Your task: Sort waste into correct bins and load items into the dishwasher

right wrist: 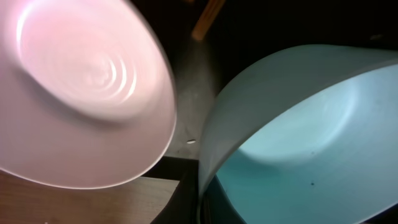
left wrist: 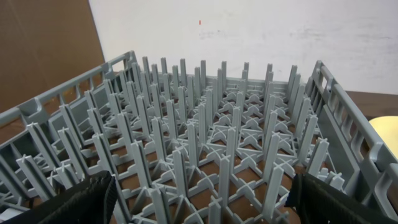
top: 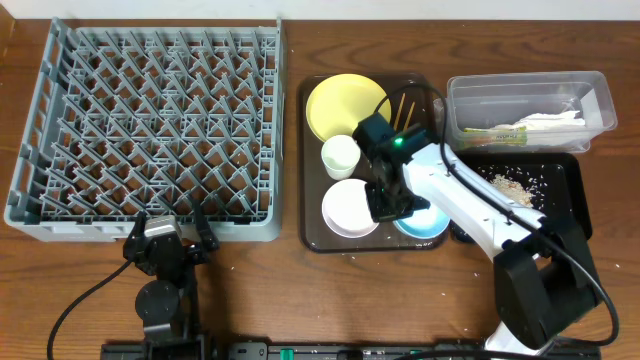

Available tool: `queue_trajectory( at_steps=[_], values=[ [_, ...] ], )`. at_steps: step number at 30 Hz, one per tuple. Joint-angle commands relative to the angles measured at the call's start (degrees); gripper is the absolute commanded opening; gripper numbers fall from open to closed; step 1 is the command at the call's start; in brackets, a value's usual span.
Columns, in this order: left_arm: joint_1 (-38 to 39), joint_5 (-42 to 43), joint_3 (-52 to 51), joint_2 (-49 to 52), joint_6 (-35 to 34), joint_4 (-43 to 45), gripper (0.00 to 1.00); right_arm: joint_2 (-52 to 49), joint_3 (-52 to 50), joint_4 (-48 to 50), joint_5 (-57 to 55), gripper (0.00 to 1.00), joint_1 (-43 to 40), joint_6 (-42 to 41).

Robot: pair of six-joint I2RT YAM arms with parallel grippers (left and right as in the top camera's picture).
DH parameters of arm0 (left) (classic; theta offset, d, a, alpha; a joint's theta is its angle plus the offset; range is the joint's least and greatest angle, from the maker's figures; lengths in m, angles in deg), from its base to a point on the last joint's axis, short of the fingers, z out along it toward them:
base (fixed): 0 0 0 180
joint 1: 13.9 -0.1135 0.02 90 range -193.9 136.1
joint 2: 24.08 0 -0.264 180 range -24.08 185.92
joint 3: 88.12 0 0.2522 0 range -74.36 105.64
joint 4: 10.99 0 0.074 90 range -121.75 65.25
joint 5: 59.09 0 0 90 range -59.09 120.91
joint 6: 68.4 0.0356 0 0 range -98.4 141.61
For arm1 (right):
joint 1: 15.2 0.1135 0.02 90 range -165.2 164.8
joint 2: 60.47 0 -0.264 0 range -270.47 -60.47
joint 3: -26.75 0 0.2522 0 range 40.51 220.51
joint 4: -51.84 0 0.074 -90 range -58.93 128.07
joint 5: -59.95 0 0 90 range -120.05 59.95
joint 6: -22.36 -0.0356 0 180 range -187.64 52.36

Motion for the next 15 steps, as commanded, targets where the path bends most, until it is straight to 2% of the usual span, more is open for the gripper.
queue_trajectory(
  at_steps=[1, 3, 5, 8, 15],
  values=[
    [-0.35, -0.72, -1.01, -0.35, 0.55, -2.43, 0.92, -0.26, -0.61, 0.50, -0.76, 0.01, 1.01, -1.16],
    [-0.35, -0.72, -1.01, -0.35, 0.55, -2.43, 0.92, -0.26, -0.61, 0.68, -0.76, 0.03, 0.98, -1.16],
    [-0.35, -0.72, -1.01, -0.35, 0.55, -2.43, 0.92, -0.26, -0.61, 0.70, -0.76, 0.12, 0.98, -1.14],
    [-0.35, -0.72, -1.01, -0.35, 0.55, -2.43, 0.92, -0.26, -0.61, 0.70, -0.79, 0.21, 0.92, -1.14],
    [-0.35, -0.72, -1.01, -0.35, 0.55, -2.43, 0.92, -0.09, 4.81, -2.21, -0.57, 0.20, -0.70, -0.35]
  ],
)
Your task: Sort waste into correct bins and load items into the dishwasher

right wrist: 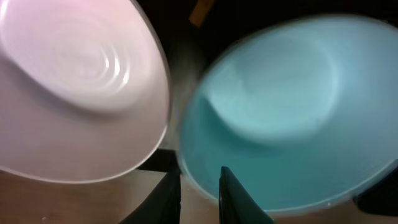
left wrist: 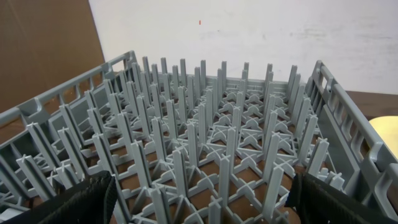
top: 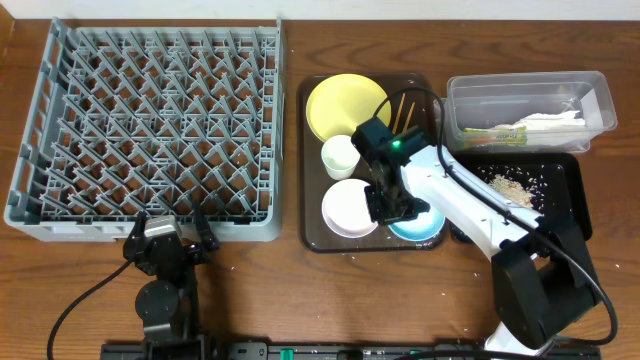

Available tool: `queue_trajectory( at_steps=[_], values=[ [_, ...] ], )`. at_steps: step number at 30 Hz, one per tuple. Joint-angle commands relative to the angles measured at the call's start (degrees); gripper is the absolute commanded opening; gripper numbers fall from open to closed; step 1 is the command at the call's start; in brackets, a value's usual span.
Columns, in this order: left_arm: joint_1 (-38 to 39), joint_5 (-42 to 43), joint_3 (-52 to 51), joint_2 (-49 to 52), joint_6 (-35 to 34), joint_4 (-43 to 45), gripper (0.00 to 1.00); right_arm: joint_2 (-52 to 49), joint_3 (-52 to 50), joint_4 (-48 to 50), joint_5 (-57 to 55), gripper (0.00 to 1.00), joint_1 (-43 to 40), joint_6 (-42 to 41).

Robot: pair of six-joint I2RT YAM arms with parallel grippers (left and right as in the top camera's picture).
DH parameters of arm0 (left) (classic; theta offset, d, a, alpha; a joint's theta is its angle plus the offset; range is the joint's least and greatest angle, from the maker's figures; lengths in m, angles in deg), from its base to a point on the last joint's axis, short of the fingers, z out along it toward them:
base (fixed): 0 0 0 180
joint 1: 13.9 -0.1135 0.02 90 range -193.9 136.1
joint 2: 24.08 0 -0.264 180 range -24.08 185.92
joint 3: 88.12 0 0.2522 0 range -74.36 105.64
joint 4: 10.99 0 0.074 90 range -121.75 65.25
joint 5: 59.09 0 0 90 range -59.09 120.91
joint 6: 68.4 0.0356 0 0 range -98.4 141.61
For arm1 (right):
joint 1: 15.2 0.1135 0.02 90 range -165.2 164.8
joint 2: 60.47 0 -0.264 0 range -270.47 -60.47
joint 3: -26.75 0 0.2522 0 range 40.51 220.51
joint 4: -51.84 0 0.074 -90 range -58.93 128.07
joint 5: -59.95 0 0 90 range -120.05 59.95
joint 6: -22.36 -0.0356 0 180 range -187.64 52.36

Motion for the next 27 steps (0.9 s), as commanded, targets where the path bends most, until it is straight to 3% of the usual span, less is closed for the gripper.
queue_trajectory(
  at_steps=[1, 7, 27],
  values=[
    [-0.35, -0.70, -1.01, -0.35, 0.55, -2.45, 0.92, 0.20, 5.62, -0.92, -0.59, 0.19, -0.98, 0.98],
    [-0.35, -0.70, -1.01, -0.35, 0.55, -2.45, 0.92, 0.42, 12.52, 0.48, -0.59, 0.23, -1.05, 3.63],
    [-0.35, -0.70, -1.01, -0.35, 0.55, -2.45, 0.92, -0.15, 12.15, 4.72, 0.09, 0.35, 0.07, 4.57]
  ],
)
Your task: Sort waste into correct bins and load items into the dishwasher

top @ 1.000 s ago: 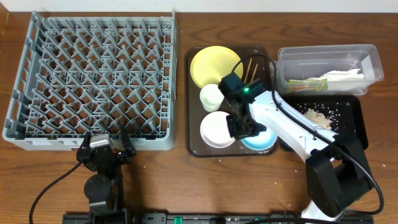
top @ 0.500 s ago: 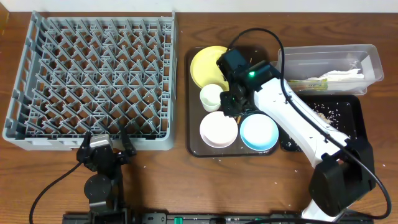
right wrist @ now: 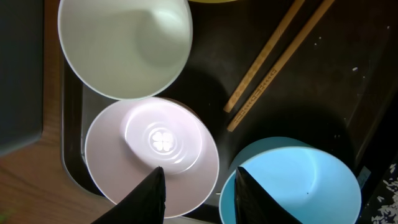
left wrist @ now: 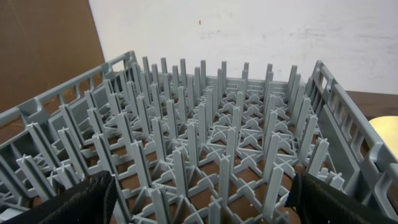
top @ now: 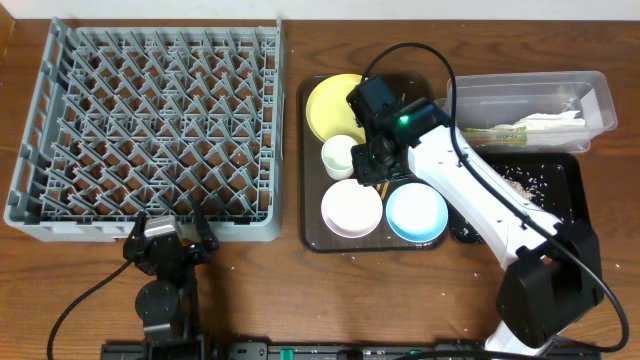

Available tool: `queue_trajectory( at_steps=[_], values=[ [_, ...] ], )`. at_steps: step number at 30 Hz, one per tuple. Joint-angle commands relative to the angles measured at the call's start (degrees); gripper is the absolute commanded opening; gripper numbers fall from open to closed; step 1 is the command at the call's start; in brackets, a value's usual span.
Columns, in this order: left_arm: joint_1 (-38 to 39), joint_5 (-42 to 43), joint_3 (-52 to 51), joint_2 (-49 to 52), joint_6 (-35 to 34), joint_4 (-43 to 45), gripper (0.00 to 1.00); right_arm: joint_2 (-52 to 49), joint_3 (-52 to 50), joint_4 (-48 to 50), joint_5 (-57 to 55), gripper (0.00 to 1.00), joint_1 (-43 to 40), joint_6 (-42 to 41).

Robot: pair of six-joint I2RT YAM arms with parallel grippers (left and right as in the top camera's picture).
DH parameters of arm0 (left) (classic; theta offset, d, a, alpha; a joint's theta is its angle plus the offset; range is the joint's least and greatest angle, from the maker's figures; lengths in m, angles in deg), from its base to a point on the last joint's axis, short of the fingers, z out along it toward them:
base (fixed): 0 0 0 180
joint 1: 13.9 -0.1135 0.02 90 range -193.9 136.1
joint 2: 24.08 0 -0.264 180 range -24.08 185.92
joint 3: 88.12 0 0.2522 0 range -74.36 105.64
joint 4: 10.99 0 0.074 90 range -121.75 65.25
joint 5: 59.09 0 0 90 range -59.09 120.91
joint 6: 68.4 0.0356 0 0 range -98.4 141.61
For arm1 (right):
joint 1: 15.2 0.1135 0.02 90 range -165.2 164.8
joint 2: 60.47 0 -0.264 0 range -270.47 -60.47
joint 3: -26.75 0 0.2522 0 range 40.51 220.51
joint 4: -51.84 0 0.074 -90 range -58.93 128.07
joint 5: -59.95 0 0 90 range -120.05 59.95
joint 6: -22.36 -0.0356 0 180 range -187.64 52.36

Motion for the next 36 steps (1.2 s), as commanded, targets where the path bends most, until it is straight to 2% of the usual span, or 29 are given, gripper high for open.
queue_trajectory(
  at_steps=[1, 17, 36],
  values=[
    [-0.35, -0.72, -1.01, -0.35, 0.55, -2.43, 0.92, -0.15, 0.20, 0.11, -0.09, 0.35, 0.87, 1.84],
    [-0.35, -0.72, -1.01, -0.35, 0.55, -2.43, 0.92, -0.15, 0.20, -0.57, 0.50, 0.41, 0.96, 2.34],
    [-0.35, -0.72, -1.01, -0.35, 0.55, -2.43, 0.92, -0.15, 0.20, 3.80, 2.95, 0.42, 0.96, 1.92]
  ],
)
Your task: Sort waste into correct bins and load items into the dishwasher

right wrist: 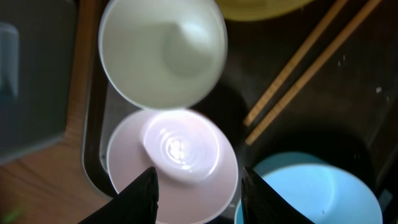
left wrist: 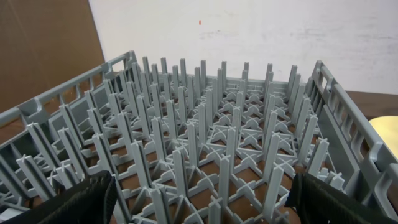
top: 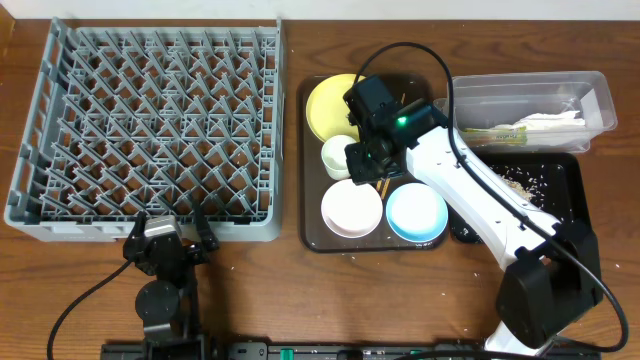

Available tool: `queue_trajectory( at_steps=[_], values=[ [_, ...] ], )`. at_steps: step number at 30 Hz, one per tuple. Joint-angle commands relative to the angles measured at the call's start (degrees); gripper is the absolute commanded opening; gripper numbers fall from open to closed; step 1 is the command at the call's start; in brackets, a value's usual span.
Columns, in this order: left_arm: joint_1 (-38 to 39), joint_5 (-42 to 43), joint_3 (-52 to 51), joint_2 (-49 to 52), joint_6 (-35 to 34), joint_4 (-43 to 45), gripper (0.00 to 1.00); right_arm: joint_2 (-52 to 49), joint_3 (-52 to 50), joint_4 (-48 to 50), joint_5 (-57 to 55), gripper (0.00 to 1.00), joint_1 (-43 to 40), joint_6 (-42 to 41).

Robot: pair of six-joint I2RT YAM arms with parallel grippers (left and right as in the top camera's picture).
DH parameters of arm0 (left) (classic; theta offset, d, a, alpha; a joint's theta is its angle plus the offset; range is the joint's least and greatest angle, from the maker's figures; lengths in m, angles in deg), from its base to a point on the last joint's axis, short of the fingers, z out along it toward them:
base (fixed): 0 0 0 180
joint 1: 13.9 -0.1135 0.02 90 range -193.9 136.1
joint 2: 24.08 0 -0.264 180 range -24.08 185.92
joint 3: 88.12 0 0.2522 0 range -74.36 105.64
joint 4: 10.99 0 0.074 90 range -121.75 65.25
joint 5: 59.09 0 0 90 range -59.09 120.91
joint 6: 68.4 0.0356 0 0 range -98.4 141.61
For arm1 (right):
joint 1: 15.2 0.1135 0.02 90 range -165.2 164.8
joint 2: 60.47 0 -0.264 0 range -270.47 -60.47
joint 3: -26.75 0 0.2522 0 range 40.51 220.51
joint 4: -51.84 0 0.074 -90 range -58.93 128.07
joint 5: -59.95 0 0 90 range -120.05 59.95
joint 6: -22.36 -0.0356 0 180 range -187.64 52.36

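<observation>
My right gripper (right wrist: 198, 190) hangs open and empty over the brown tray (top: 309, 235), with its fingers (right wrist: 140, 193) straddling the pink bowl (right wrist: 174, 162). A white cup (right wrist: 161, 53) stands just beyond it and a blue bowl (right wrist: 311, 193) lies to the right. Two chopsticks (right wrist: 298, 68) and a yellow plate (top: 335, 100) lie further back on the tray. The grey dish rack (top: 150, 120) stands to the left with nothing in it. My left gripper (left wrist: 202, 208) rests open at the rack's near edge.
A clear plastic bin (top: 530, 105) holding paper and wrappers stands at the back right. In front of it is a black bin (top: 540, 185) with scattered rice. The right arm's cable loops over the tray.
My right gripper has shifted a little to the left, towards the white cup and the pink bowl, which now fill more of its view. It stays open. The left arm has not moved.
My right gripper was low between the pink bowl and the blue bowl, which stood tilted. Then the blue bowl lay flatter, with the fingers close together at its rim. Later the gripper was higher and open with the blue bowl flat. Now it hangs over the pink bowl.
</observation>
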Motion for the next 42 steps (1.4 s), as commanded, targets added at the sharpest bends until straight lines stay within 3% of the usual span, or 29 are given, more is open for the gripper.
queue_trajectory(
  at_steps=[1, 15, 35, 42],
  values=[
    [-0.35, -0.72, -1.01, -0.35, 0.55, -2.45, 0.92, -0.15, 0.20, 0.76, 0.50, 0.42, 0.46, 0.42],
    [-0.35, -0.72, -1.01, -0.35, 0.55, -2.40, 0.92, -0.15, 0.20, 1.14, 1.09, 0.40, 0.15, -4.33],
    [-0.35, -0.70, -1.01, -0.35, 0.33, -2.27, 0.92, -0.15, 0.42, 8.94, 1.07, 0.37, -3.19, -9.94],
    [-0.35, -0.72, 6.16, 0.24, -11.78, -3.02, 0.92, -0.15, 0.42, 11.43, -0.24, 0.37, -3.74, -9.90]
  ],
)
